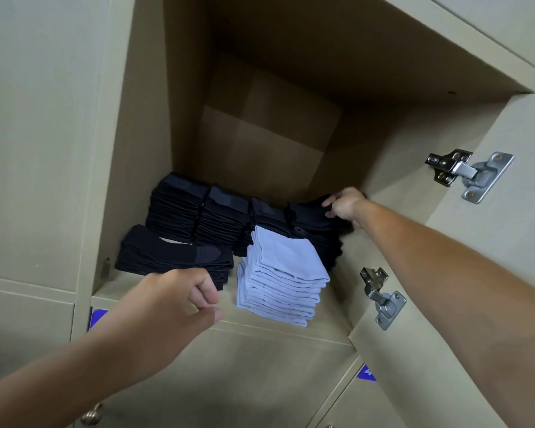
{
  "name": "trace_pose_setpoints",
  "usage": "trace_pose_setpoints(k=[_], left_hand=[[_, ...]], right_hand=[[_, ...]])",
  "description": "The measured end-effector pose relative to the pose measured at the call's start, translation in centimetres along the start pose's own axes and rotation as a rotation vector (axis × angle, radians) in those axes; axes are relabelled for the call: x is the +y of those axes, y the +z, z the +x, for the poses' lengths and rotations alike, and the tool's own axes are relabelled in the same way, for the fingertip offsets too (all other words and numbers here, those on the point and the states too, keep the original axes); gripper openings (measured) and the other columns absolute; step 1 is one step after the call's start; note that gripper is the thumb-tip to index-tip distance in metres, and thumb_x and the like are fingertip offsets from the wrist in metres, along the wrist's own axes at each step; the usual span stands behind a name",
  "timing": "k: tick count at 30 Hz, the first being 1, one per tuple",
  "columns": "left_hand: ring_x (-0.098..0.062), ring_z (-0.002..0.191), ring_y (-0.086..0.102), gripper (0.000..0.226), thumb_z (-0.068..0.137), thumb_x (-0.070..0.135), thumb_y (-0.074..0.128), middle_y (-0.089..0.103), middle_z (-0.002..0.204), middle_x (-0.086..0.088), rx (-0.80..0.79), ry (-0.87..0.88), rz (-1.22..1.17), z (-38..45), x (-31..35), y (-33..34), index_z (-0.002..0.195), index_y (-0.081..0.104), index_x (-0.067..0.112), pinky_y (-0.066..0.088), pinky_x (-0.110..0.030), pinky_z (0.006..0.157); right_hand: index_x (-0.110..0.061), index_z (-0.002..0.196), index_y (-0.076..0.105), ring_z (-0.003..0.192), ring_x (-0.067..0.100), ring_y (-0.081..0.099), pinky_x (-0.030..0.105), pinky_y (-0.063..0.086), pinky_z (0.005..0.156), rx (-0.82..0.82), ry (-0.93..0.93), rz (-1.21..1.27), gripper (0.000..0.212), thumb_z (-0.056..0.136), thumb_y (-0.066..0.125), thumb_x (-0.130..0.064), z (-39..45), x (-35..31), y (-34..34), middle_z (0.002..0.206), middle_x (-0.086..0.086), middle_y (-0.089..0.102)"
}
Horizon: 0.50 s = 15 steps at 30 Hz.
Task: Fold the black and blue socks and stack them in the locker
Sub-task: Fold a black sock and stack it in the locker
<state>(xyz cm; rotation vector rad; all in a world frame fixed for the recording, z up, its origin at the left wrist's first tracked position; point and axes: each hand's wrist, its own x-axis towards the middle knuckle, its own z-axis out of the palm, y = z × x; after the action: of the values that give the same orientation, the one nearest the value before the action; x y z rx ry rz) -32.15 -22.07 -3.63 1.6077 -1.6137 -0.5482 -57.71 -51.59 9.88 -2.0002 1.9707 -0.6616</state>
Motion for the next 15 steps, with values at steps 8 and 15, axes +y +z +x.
trace_pose_setpoints(k=[8,15], left_hand=[[-0.001,0.065,0.066,0.01,0.085,0.042,0.074,0.064,0.092,0.041,-0.012,-0.007,0.016,0.1,-0.1,0.0,0.085,0.066,0.036,0.052,-0.028,0.07],[-0.002,0.064,0.066,0.011,0.085,0.042,0.074,0.064,0.093,0.04,-0.02,-0.008,0.027,-0.1,-0.2,-0.1,0.086,0.065,0.035,0.053,-0.029,0.072]], right_hand=[[0.0,0.119,0.068,0.119,0.024,0.061,0.026,0.049,0.09,0.03,-0.05,-0.007,0.028,0.092,0.07,-0.002,-0.3,-0.3,-0.3,0.126,0.012,0.067],[-0.013,0.101,0.065,0.107,0.024,0.057,0.03,0.044,0.084,-0.162,-0.079,-0.049,0.021,0.099,0.064,-0.034,-2.1,-0.1,2.3,0.112,0.005,0.061]])
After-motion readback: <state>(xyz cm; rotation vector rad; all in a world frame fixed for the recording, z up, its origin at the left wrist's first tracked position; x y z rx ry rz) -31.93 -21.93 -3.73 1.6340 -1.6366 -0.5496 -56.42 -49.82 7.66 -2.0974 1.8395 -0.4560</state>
